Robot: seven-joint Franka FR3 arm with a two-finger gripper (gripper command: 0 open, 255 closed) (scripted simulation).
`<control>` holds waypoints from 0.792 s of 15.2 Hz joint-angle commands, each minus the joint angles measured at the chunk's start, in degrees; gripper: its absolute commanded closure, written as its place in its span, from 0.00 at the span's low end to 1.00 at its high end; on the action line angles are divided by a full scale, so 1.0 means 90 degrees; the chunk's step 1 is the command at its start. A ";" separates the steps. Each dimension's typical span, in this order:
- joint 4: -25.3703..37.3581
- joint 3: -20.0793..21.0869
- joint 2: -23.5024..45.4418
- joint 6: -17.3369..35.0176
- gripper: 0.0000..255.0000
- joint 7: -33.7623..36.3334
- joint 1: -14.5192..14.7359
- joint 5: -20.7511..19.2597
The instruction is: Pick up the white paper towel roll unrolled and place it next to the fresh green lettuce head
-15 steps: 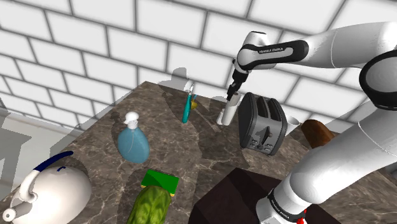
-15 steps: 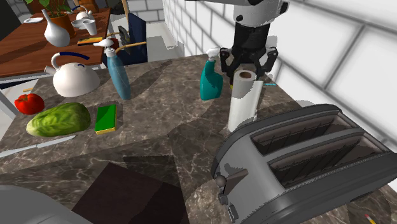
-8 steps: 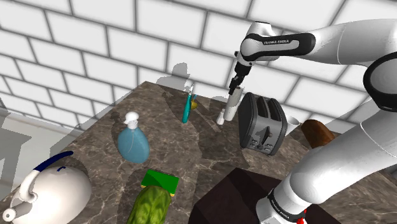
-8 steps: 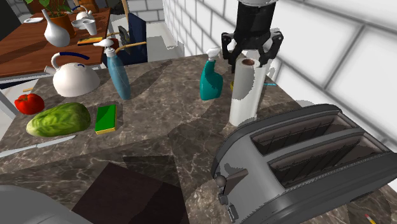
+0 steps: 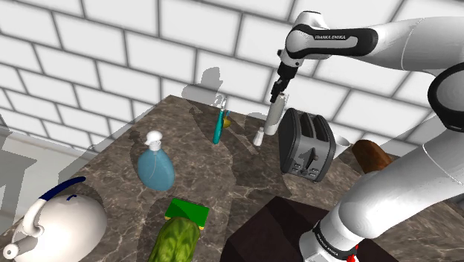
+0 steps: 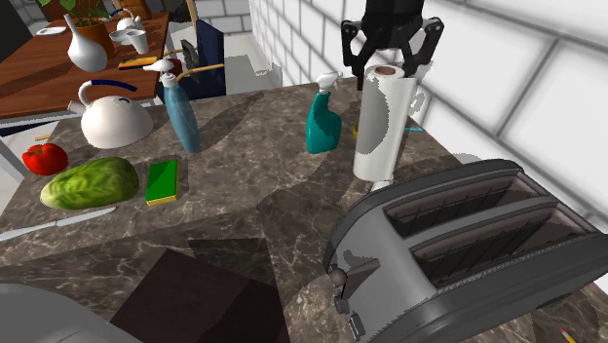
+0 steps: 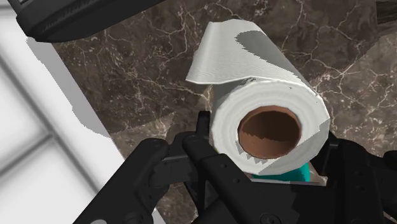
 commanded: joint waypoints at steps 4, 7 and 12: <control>0.0435 0.0017 0.0010 -0.0428 1.00 -0.0006 0.0011 0.0012; 0.0710 0.0022 0.0028 -0.0685 1.00 -0.0015 0.0016 0.0021; 0.1199 0.0029 0.0087 -0.1116 1.00 -0.0035 0.0024 0.0039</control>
